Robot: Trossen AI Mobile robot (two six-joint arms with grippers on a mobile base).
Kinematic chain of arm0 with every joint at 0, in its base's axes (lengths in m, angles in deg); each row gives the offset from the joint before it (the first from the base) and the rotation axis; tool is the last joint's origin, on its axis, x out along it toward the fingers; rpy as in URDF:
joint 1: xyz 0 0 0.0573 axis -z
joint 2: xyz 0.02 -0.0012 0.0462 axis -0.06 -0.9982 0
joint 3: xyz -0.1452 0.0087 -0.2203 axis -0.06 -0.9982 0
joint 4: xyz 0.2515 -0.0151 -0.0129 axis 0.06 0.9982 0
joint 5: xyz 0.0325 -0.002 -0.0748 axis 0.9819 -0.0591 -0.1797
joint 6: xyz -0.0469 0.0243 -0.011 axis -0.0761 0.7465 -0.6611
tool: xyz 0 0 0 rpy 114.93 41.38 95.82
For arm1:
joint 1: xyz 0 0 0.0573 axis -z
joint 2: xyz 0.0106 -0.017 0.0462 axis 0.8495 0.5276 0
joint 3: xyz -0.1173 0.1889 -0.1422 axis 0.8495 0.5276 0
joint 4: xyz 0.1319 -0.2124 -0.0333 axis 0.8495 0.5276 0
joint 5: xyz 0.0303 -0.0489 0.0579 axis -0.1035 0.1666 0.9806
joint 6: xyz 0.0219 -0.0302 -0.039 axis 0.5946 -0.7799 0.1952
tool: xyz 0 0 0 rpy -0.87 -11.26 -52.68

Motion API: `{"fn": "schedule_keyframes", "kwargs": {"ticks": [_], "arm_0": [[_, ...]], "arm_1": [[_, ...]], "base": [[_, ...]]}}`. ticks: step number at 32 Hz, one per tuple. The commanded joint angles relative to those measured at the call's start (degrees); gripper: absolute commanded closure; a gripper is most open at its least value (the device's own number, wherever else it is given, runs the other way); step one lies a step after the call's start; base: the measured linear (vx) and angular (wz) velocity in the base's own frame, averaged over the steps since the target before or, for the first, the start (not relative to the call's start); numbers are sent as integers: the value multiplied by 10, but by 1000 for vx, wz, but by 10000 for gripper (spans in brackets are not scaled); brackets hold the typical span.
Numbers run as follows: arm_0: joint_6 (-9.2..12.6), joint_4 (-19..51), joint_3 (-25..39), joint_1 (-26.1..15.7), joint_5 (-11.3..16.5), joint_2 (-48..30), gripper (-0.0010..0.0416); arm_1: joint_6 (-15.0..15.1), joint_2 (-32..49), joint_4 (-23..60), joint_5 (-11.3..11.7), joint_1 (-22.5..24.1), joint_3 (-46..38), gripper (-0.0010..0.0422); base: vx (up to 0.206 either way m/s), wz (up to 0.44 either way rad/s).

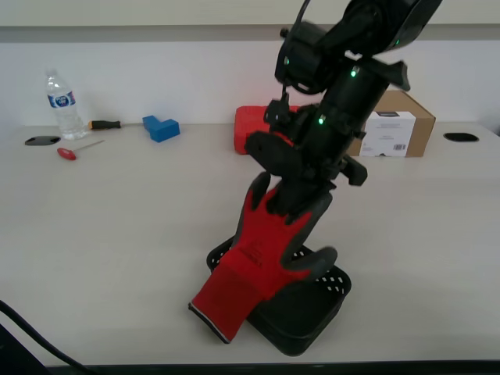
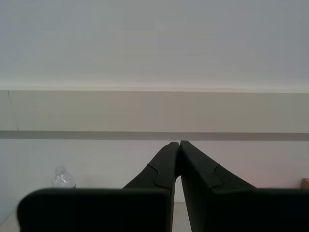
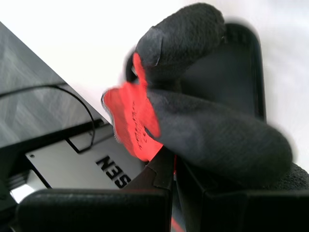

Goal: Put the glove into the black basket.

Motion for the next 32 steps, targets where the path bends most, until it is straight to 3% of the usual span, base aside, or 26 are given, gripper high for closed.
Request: {"fn": "schedule_keyframes", "kwargs": {"ticks": [1,7,14,17,18,21,22,23,28,32], "arm_0": [[-3,0,17,1,-8,-33,407],[-5,-6,24,4,-47,-41,406],[-7,-2,18,15,-48,-41,400],[-9,3,18,19,-49,-41,355],[-23,5,18,19,-52,-41,313],[-42,7,18,19,-58,-41,296],[-58,7,18,19,-64,-41,288],[-71,-11,18,19,-64,-41,285],[-71,-70,24,25,-63,-40,284],[-67,-159,26,67,-63,-24,285]], "arm_1": [[0,0,-2,0,0,0,412],[0,0,-2,1,0,-1,412],[0,0,-2,0,0,0,412],[0,0,-2,0,0,0,412],[0,0,-2,0,0,0,412],[0,0,-2,0,0,0,412],[0,0,-2,0,0,0,412],[0,0,-2,0,0,0,412],[0,0,-2,0,0,0,412],[0,0,-2,0,0,0,412]], "base": [[0,0],[0,0],[0,0],[0,0],[0,0],[0,0],[0,0],[0,0],[0,0],[0,0]]}}
